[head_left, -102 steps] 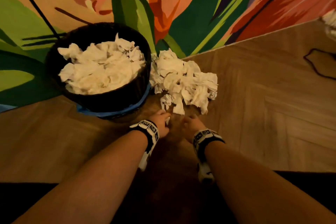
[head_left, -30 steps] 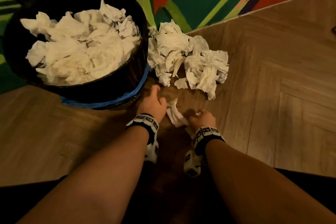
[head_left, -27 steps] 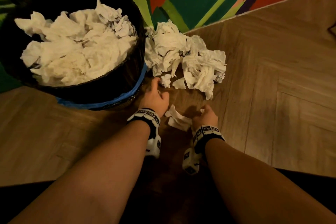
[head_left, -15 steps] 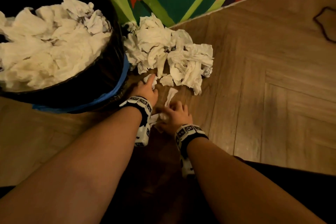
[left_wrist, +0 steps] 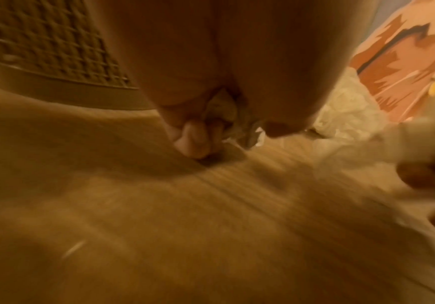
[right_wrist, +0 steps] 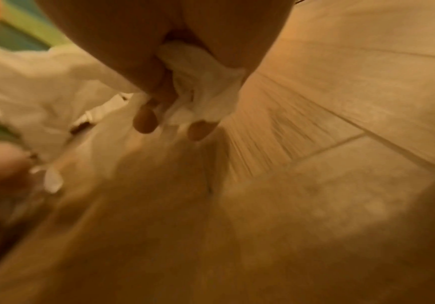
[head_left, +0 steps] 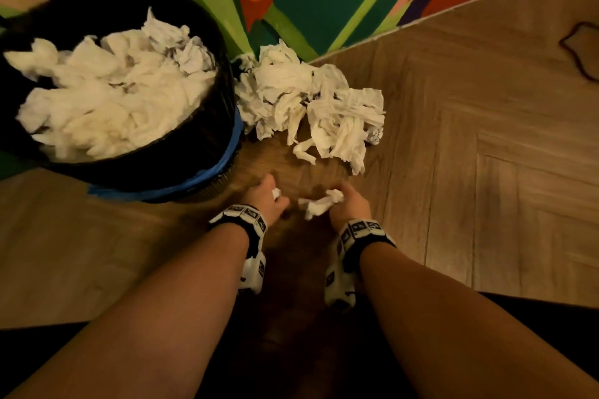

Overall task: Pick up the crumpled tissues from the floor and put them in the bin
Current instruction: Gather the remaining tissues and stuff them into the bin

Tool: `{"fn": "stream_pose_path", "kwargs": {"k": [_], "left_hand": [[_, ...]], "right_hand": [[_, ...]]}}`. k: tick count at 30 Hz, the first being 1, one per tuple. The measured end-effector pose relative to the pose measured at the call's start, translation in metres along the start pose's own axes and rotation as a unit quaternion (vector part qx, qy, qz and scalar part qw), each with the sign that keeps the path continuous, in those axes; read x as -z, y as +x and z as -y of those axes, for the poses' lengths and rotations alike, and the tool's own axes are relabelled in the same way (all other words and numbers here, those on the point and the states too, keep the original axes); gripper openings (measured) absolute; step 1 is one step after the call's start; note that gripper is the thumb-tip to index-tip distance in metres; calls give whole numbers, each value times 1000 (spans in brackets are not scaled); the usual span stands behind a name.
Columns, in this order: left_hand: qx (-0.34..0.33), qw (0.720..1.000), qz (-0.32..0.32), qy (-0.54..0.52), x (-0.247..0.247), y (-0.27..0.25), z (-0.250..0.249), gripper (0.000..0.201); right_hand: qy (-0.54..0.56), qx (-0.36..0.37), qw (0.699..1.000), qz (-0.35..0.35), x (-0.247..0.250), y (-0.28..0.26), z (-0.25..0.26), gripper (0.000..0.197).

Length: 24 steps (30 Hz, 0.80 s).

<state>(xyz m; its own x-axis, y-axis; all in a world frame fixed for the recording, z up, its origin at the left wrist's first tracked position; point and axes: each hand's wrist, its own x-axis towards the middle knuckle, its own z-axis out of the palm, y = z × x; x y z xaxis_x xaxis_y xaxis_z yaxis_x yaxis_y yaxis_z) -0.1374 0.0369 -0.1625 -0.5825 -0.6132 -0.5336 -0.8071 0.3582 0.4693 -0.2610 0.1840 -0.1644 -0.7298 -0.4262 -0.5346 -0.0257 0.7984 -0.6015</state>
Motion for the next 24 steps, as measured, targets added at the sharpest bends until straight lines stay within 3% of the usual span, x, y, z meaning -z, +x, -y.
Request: {"fn": "stream_pose_path", "kwargs": {"k": [5, 9, 14, 16, 18, 21, 24], "left_hand": [[-77, 996, 1, -45, 24, -33, -8, 15], [-142, 985, -78, -54, 74, -57, -40, 5], [-235, 939, -213, -134, 161, -112, -102, 4], [-295, 909, -253, -151, 203, -137, -122, 5], [-328, 889, -292, -129, 252, -156, -129, 11], [-295, 893, -336, -51, 316, -164, -111, 15], [-209, 914, -346, 36, 351, -161, -65, 12]], "right_hand": [[3, -17, 1000, 1, 19, -2, 35, 34], [-35, 93, 994, -41, 44, -15, 93, 40], [12, 205, 978, -42, 90, -34, 206, 47], [-4, 234, 969, -75, 107, -44, 248, 56], [-8, 257, 958, -123, 119, -58, 282, 51], [18, 320, 940, -116, 116, -74, 314, 24], [101, 363, 922, -89, 93, -91, 331, 23]]}}
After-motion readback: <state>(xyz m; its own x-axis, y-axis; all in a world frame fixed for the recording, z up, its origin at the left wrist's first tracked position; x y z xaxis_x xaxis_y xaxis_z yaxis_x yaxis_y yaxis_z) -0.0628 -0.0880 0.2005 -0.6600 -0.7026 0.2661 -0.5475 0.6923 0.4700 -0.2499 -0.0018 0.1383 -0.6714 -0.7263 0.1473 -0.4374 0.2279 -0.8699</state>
